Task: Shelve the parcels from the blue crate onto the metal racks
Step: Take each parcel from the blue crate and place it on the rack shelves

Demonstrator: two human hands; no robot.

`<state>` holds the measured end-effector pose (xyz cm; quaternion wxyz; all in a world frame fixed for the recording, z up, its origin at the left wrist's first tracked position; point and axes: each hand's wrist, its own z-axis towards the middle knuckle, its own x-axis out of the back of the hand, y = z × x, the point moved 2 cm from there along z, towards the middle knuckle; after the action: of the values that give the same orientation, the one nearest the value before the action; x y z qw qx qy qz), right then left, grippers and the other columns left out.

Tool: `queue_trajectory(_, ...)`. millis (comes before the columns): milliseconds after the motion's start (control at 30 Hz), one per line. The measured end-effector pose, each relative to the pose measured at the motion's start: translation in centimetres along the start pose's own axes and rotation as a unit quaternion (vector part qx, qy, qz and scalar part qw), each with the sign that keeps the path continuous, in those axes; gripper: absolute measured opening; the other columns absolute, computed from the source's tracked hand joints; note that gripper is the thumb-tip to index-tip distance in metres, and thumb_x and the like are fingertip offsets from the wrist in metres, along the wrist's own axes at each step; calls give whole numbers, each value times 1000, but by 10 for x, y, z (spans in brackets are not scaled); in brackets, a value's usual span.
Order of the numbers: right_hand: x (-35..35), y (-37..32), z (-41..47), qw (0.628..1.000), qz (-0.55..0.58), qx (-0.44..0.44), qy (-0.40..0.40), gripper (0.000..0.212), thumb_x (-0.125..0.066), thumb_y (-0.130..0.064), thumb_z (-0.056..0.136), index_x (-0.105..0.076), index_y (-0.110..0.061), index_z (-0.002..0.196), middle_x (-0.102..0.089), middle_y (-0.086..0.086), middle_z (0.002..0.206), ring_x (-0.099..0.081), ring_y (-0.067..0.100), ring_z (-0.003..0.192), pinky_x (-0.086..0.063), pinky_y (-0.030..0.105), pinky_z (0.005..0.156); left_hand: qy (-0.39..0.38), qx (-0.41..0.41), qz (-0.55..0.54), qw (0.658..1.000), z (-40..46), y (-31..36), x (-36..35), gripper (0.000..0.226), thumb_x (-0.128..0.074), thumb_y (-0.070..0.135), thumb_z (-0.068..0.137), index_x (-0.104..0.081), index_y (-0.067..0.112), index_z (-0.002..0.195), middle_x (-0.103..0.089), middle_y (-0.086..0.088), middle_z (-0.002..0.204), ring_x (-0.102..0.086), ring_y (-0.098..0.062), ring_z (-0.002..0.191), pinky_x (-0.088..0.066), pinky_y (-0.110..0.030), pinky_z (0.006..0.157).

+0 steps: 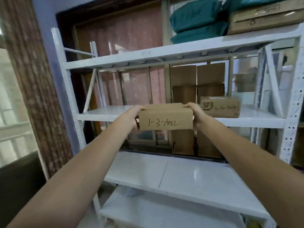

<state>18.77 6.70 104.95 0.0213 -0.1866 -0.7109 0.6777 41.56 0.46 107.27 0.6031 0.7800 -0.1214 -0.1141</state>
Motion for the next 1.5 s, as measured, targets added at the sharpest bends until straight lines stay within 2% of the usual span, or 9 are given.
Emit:
queue_trajectory(200,-154,29,31,999,37,2,-36,25,-57,-31,90,-57,-15,109,-67,13,95,-67,30,83,-57,39,62,32,-73,-63,995,-13,11,142,28,-61,29,80,-51,14,102,-61,-16,92,-61,-29,84,-57,-38,66)
queue_trajectory(367,-257,24,58,999,20,-2,-29,43,-56,-52,86,-58,-17,111,-70,13,94,-68,30,87,-58,40,65,75,-148,-57,985,10,36,227,17,-53,34,91,-56,18,97,-58,-10,86,-59,-27,89,-53,-43,90)
queue_trajectory(533,-337,7,90,995,-1,44,-87,41,-55,-54,88,-57,-16,101,-66,10,81,-65,23,74,-53,30,60,90,-147,-104,980,51,63,304,32,-52,37,85,-52,17,110,-59,-12,85,-60,-27,85,-52,-32,58)
queue_trajectory(633,-375,-6,120,986,-37,97,-130,43,-57,-57,86,-59,-17,102,-66,11,86,-64,24,81,-55,34,73,96,-166,-105,976,76,84,338,22,-50,34,88,-50,17,101,-58,-10,78,-59,-23,76,-50,-25,44)
queue_trajectory(933,-457,-83,225,944,-119,254,-174,34,-63,-45,87,-60,-19,109,-62,6,98,-61,16,88,-55,28,75,97,-331,-125,930,162,199,409,12,-47,26,89,-52,18,82,-58,-4,67,-59,-19,63,-50,-31,57)
queue_trajectory(1133,-494,-156,283,918,-155,350,-103,80,-72,-64,66,-53,-20,130,-63,7,118,-64,20,103,-57,35,80,75,-391,-113,910,215,280,425,18,-46,32,93,-53,20,82,-63,0,58,-62,-18,63,-49,-26,51)
queue_trajectory(1300,-504,-196,338,911,-158,381,-12,85,-75,-74,51,-57,-27,119,-64,8,116,-65,24,105,-55,46,93,20,-381,-121,917,284,329,426,23,-48,39,92,-53,19,83,-61,-2,67,-61,-17,65,-51,-23,53)
queue_trajectory(1367,-503,-204,361,907,-167,385,43,78,-72,-79,49,-57,-32,109,-64,8,115,-64,26,105,-54,47,93,-22,-370,-147,917,314,343,424,28,-51,45,89,-55,18,91,-63,-5,78,-63,-19,72,-56,-28,69)
queue_trajectory(1500,-504,-217,380,906,-176,377,79,50,-65,-69,74,-55,-27,99,-65,9,103,-64,26,102,-55,43,93,-66,-359,-149,919,364,374,416,42,-59,51,83,-55,19,109,-60,-3,86,-63,-20,76,-55,-33,73)
